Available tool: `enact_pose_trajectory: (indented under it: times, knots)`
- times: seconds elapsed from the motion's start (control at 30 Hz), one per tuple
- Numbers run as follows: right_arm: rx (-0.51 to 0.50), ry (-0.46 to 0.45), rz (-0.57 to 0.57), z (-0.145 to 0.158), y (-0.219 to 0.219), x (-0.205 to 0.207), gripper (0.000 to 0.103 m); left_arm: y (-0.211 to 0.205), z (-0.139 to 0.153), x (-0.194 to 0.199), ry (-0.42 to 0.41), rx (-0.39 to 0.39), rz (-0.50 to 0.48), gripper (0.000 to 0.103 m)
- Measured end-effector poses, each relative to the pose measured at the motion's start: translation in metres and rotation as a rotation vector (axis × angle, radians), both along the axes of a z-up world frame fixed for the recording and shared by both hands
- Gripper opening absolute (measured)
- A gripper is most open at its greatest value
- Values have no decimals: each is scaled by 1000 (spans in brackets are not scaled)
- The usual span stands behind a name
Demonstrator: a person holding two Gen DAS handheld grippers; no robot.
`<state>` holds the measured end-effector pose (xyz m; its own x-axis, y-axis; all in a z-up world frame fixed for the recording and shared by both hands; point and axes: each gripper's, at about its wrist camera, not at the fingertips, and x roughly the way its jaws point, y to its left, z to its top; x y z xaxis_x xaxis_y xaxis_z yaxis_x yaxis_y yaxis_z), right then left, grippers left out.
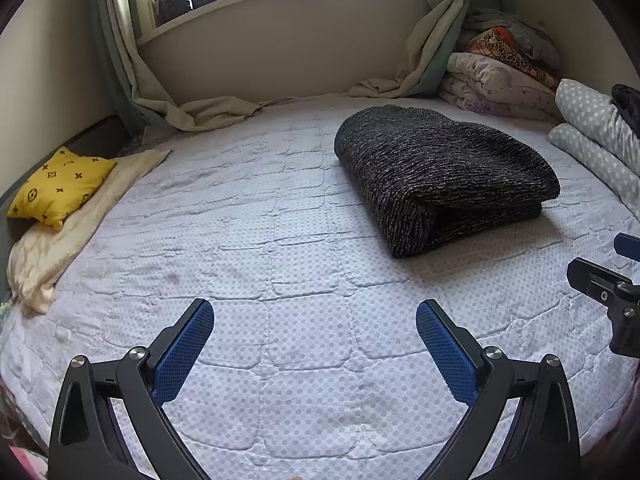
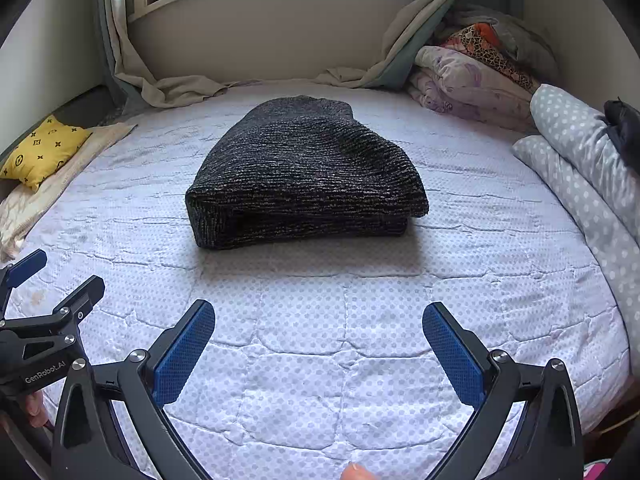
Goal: Fold large clothes
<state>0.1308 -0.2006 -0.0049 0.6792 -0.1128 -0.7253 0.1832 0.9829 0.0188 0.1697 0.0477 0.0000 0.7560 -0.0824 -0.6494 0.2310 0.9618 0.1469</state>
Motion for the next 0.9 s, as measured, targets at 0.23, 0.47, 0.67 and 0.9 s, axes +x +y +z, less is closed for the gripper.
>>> enact_pose_trajectory:
  times: [0.23, 0.47, 0.67, 0.9]
  knots:
    - [3, 6, 0, -2, 1, 0, 103, -1, 0, 0, 0, 0, 1, 103]
    - [3, 6, 2, -2, 1, 1, 103, 0, 0, -1, -5, 1, 4, 103]
    - [9, -8, -1, 0, 1, 0, 103, 0, 1, -1, -8, -4, 9, 103]
    - [6, -5, -4, 0, 1, -2, 103, 1, 3, -1, -13, -4, 10, 103]
